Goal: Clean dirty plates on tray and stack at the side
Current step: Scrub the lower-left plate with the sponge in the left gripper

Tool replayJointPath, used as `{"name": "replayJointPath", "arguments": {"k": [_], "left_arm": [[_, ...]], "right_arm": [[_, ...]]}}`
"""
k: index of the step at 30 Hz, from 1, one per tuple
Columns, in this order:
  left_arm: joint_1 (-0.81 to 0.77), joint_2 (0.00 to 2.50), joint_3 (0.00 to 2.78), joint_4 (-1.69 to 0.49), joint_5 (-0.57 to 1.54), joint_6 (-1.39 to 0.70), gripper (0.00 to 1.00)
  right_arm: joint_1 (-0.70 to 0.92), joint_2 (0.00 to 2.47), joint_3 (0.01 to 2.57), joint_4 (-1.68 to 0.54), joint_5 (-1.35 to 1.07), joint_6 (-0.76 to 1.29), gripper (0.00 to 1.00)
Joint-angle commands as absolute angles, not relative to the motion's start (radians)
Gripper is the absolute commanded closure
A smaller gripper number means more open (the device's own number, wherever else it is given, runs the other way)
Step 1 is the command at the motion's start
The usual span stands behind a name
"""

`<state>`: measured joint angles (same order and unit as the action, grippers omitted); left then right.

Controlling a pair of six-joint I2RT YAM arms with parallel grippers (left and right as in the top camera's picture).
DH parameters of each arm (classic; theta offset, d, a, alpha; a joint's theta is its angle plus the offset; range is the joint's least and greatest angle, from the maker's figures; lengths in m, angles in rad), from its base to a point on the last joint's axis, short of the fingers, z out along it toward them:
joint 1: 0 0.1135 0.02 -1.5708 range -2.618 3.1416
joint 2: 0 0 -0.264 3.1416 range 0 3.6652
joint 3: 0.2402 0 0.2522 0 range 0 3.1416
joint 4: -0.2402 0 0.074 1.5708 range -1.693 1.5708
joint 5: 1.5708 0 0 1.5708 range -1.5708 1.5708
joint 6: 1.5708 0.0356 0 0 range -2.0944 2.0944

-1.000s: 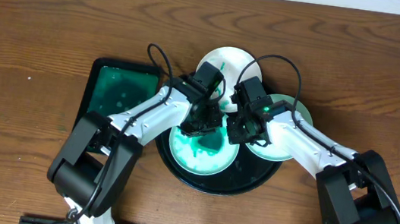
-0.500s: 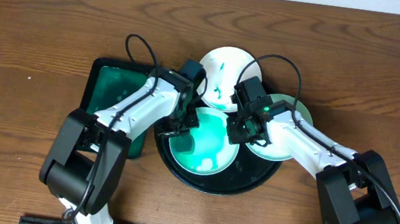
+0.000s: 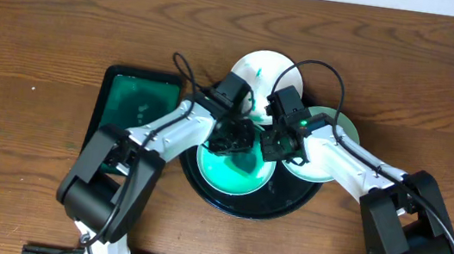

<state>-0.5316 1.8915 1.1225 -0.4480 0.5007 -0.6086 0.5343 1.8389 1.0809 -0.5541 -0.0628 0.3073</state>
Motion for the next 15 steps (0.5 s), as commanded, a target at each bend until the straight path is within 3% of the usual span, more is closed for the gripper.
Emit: {"name": "replayJointPath", "arguments": {"k": [1, 10, 15], "left_arm": [[-0.580, 1.948, 1.110, -0.463, 0.699, -0.595, 0.93], [-0.533, 1.945, 1.110, -0.623, 0.713, -0.595, 0.93], [-0.460, 1.887, 1.110, -0.750, 0.429, -0.595, 0.93]], "right_arm": [[0.524, 1.861, 1.074, -0.556, 0.026, 0.325, 0.99], [0.524, 1.861, 1.074, -0.559, 0.030, 0.324, 0.99], [0.524, 1.861, 1.074, -0.561, 0.034, 0.324, 0.99]]}}
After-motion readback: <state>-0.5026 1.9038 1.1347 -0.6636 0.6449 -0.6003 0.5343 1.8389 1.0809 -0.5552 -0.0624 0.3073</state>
